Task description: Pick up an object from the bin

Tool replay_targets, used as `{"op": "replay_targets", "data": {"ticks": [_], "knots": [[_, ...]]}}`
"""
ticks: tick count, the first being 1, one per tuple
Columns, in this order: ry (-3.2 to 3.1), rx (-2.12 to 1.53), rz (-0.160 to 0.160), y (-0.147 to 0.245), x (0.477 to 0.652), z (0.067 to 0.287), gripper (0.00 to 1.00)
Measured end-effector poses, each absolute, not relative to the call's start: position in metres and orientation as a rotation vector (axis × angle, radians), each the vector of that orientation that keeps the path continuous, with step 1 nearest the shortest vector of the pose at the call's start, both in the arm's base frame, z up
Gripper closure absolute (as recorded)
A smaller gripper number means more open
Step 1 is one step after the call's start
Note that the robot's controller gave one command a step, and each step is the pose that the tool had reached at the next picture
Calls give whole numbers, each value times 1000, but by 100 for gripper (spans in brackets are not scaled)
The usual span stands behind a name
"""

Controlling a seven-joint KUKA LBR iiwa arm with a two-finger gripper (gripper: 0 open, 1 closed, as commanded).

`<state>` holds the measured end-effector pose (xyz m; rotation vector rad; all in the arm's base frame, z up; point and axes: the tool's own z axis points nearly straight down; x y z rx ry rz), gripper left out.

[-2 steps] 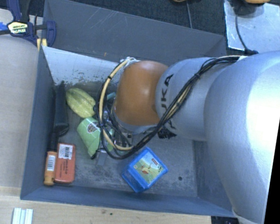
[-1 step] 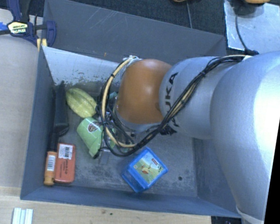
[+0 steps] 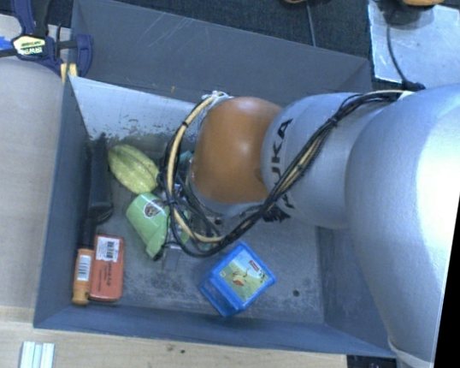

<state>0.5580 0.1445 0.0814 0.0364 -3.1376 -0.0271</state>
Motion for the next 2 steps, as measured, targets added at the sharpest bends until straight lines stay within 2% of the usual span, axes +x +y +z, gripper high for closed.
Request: {"op": "replay_targets", "data": {"ticks": [1, 2], "knots": [[-3141, 37, -25, 144, 558, 87, 100], [-3146, 35, -23, 142, 559, 101, 100]]}}
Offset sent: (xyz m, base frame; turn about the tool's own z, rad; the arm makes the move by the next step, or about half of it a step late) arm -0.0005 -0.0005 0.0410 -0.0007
